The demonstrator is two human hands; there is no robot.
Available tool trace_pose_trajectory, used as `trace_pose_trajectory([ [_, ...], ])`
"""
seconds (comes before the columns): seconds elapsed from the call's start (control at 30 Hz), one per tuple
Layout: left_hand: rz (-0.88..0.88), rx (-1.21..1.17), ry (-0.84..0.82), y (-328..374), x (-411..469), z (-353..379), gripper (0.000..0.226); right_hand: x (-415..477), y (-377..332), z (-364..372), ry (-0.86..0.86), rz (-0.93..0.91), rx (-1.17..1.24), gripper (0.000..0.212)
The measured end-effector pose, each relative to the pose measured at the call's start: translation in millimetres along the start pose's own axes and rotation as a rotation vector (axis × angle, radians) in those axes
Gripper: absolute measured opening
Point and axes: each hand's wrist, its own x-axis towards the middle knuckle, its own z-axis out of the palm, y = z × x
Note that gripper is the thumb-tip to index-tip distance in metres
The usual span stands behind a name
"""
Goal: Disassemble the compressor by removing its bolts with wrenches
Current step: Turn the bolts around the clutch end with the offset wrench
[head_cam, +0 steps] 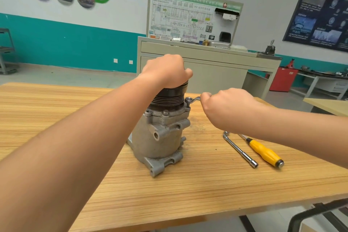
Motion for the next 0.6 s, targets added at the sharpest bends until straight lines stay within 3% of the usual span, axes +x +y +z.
trace_pose_trajectory([
  [0.1,-0.009,0.010,0.005,1,-1,0,0.034,0,0,5,0.033,-0.028,-0.055,0.012],
  [0.23,-0.007,0.016,0.004,1,-1,0,0.033,3,14,19,0.061,-0.101,-0.012,0.004],
  [0.43,-0.003,0.005,0.027,-1,0,1,0.033,36,37,37,0.053,-0.189,-0.091,0.015],
  [0.53,0.000,-0.012,0.033,-1,0,2,0.033,58,39,53,0.232,-0.212,-0.015,0.026],
  [0.6,0.003,-0.018,0.039,-1,1,3,0.033,70,35,65,0.497,-0.210,0.112,0.027],
])
